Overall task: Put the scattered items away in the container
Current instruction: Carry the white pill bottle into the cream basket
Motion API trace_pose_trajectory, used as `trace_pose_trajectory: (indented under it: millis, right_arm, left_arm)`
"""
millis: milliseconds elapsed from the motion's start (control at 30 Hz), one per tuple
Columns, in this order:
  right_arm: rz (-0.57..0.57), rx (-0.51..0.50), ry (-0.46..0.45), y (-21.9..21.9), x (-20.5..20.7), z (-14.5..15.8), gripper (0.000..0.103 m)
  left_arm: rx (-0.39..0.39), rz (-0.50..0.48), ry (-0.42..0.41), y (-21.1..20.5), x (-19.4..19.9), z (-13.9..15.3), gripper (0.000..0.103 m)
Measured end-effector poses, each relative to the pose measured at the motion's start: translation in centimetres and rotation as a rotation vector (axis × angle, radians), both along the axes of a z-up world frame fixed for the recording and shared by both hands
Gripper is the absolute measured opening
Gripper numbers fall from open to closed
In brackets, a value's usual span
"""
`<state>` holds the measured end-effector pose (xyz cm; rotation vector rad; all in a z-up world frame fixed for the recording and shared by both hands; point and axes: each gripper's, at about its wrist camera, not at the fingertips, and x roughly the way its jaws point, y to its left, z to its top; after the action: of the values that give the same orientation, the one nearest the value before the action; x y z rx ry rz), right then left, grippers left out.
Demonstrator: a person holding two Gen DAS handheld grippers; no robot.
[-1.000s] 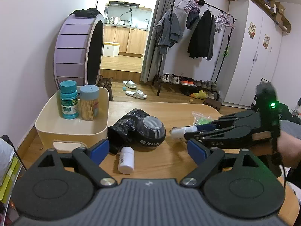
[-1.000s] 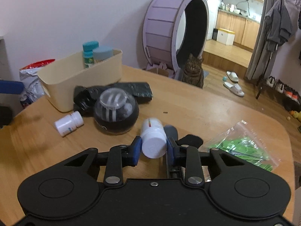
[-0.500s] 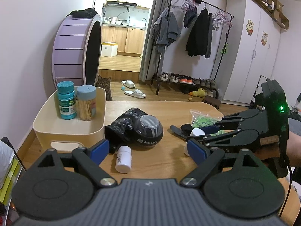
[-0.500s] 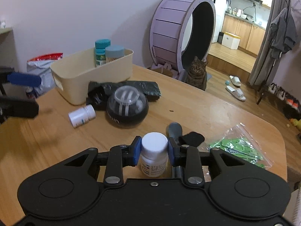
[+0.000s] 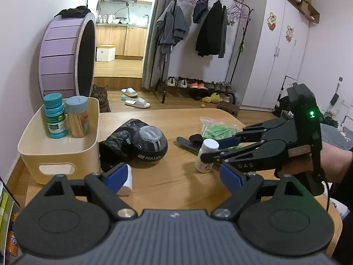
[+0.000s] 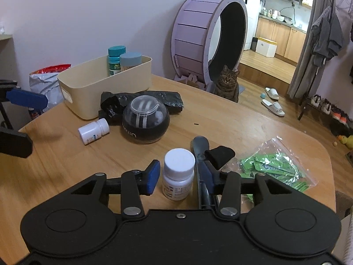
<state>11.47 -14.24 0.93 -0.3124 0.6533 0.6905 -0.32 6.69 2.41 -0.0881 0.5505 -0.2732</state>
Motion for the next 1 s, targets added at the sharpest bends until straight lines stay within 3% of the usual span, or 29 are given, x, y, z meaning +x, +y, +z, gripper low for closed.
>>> trace_pose_trajectory:
  millis: [67,400,667,867,1000]
  right_arm:
    - [-0.004,0.014,0.013,-0.3,0.1,0.1,0.032]
    - [0.020,0.095,-0.055,0.9,0.8,4.3,0.032]
    - [0.126,0.148,-0.075,7.9,3.5,6.6,0.032]
    - [0.207,0.157,-0.059,13.8,5.5,6.2,0.032]
    - [0.243,0.152,-0.031,17.5,6.2,5.1,0.032]
  left_arm:
    - [-0.005,0.006,-0.002,0.1,0.0,0.0,0.090]
    - [-0.031,0.090,-0.022,2.1,-0.3,0.7,0.090]
    - [-0.037,0.286,-0.052,5.6,-0.7,1.7,0.090]
    - [0.029,0.486,-0.058,8.5,-0.8,2.0,0.090]
    - [0.044,0.548,-0.058,9.8,-0.9,2.1,0.090]
